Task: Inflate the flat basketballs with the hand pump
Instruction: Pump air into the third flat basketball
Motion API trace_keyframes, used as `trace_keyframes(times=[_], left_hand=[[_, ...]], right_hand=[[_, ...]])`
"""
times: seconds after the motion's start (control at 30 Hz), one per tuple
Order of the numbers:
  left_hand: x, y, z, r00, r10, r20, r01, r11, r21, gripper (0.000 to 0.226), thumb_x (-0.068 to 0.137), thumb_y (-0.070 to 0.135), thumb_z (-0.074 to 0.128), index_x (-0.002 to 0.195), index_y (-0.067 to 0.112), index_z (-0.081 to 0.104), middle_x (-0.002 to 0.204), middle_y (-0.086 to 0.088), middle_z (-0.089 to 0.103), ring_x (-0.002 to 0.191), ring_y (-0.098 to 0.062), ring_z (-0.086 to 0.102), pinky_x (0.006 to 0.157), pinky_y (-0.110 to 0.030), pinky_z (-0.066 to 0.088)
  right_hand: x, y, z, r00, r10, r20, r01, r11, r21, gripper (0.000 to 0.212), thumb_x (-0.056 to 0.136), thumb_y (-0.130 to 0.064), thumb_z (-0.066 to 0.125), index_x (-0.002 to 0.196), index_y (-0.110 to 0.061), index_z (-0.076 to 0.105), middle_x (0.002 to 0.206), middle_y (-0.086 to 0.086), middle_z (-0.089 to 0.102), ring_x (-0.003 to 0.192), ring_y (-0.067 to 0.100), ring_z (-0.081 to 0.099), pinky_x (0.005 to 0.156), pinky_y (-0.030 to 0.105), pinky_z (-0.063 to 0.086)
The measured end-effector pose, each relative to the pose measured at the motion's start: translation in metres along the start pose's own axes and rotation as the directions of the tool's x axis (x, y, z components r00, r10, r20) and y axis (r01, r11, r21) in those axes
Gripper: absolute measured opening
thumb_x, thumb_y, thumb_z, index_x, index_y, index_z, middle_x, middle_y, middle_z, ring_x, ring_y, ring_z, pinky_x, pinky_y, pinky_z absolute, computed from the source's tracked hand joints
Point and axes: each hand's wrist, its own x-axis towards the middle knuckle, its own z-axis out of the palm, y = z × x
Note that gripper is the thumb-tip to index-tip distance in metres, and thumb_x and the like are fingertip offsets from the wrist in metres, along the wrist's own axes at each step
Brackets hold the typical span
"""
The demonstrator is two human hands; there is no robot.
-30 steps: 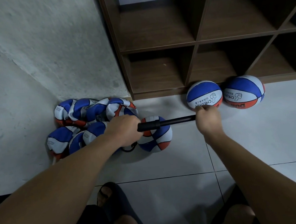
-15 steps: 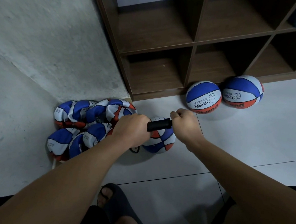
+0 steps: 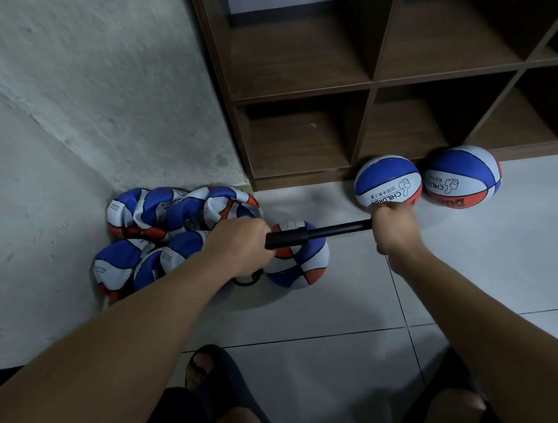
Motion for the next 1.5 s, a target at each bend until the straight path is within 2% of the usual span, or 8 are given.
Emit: trace_keyframes(times=[0.17, 0.3, 0.7, 0.97, 1.07, 1.23, 1.33, 1.5], left_hand=[[0.000, 0.018, -0.002, 0.999, 0.033, -0.019, -0.032, 0.997, 0.064, 0.021, 0.093, 0.035, 0.061, 0.076, 0.024, 0.059, 0.070, 0.002, 0.062, 0.062, -0.021, 0.062, 0.054, -0.032, 0.048], [-0.003, 0.026, 0.005, 0.998, 0.057, -0.027, -0.055, 0.996, 0.072, 0.018, 0.090, 0.033, 0.065, 0.077, 0.023, 0.058, 0.070, 0.004, 0.062, 0.063, -0.021, 0.063, 0.056, -0.034, 0.053], [-0.002, 0.030, 0.016, 0.997, 0.071, -0.034, -0.069, 0.996, 0.049, 0.019, 0.091, 0.035, 0.063, 0.078, 0.023, 0.060, 0.069, 0.003, 0.063, 0.058, -0.020, 0.063, 0.056, -0.037, 0.057], [0.002, -0.004, 0.017, 0.999, 0.014, -0.035, -0.011, 0.996, 0.088, 0.027, 0.097, 0.039, 0.059, 0.073, 0.027, 0.055, 0.069, 0.003, 0.062, 0.059, -0.019, 0.062, 0.060, -0.037, 0.057], [0.002, 0.000, 0.020, 0.999, 0.024, -0.046, -0.019, 0.994, 0.112, 0.023, 0.096, 0.037, 0.061, 0.077, 0.027, 0.056, 0.070, 0.003, 0.062, 0.059, -0.019, 0.060, 0.055, -0.033, 0.052], [0.003, 0.015, 0.025, 0.993, 0.082, -0.086, -0.072, 0.991, 0.117, 0.030, 0.097, 0.039, 0.062, 0.072, 0.027, 0.050, 0.067, 0.005, 0.059, 0.055, -0.016, 0.057, 0.051, -0.031, 0.044], [0.003, 0.019, 0.025, 0.991, 0.111, -0.073, -0.102, 0.987, 0.125, 0.032, 0.093, 0.035, 0.066, 0.069, 0.029, 0.046, 0.066, 0.005, 0.058, 0.057, -0.017, 0.058, 0.051, -0.031, 0.042], [0.001, 0.021, 0.023, 0.988, 0.136, -0.073, -0.125, 0.983, 0.131, 0.032, 0.092, 0.030, 0.063, 0.068, 0.029, 0.042, 0.066, 0.007, 0.055, 0.055, -0.014, 0.053, 0.050, -0.030, 0.039]], right_hand=[[-0.024, 0.007, 0.028, 0.992, -0.082, 0.098, 0.092, 0.991, -0.095, 0.027, 0.105, -0.021, 0.048, 0.090, 0.000, 0.054, 0.075, 0.011, 0.051, 0.068, 0.023, 0.046, 0.061, 0.039, 0.037], [-0.037, 0.014, 0.044, 0.983, -0.074, 0.166, 0.090, 0.991, -0.095, 0.027, 0.104, -0.016, 0.047, 0.078, -0.010, 0.051, 0.064, 0.002, 0.044, 0.059, 0.019, 0.039, 0.055, 0.032, 0.031], [-0.025, 0.014, 0.044, 0.977, -0.011, 0.212, 0.033, 0.994, -0.103, 0.022, 0.097, -0.016, 0.050, 0.077, -0.009, 0.053, 0.067, 0.006, 0.041, 0.063, 0.023, 0.038, 0.060, 0.039, 0.032], [0.016, 0.017, -0.003, 0.999, 0.044, 0.004, -0.044, 0.999, -0.012, 0.009, 0.095, -0.014, 0.051, 0.097, -0.012, 0.060, 0.083, 0.012, 0.052, 0.071, 0.027, 0.044, 0.050, 0.031, 0.037], [0.011, 0.017, 0.005, 1.000, 0.011, -0.015, -0.011, 1.000, 0.009, 0.009, 0.095, -0.018, 0.052, 0.091, -0.017, 0.060, 0.082, 0.009, 0.054, 0.075, 0.027, 0.046, 0.058, 0.036, 0.040], [-0.020, 0.027, 0.037, 0.995, -0.060, 0.086, 0.067, 0.994, -0.083, 0.026, 0.104, -0.020, 0.049, 0.093, -0.001, 0.062, 0.076, 0.017, 0.057, 0.067, 0.024, 0.049, 0.061, 0.039, 0.038], [-0.034, 0.028, 0.049, 0.986, -0.083, 0.144, 0.096, 0.991, -0.089, 0.031, 0.105, -0.018, 0.048, 0.075, -0.010, 0.050, 0.064, 0.002, 0.046, 0.059, 0.018, 0.041, 0.056, 0.032, 0.031], [-0.034, 0.033, 0.056, 0.977, -0.038, 0.209, 0.047, 0.998, -0.037, 0.027, 0.101, -0.022, 0.049, 0.075, -0.013, 0.048, 0.063, 0.001, 0.043, 0.060, 0.020, 0.039, 0.057, 0.035, 0.031]])
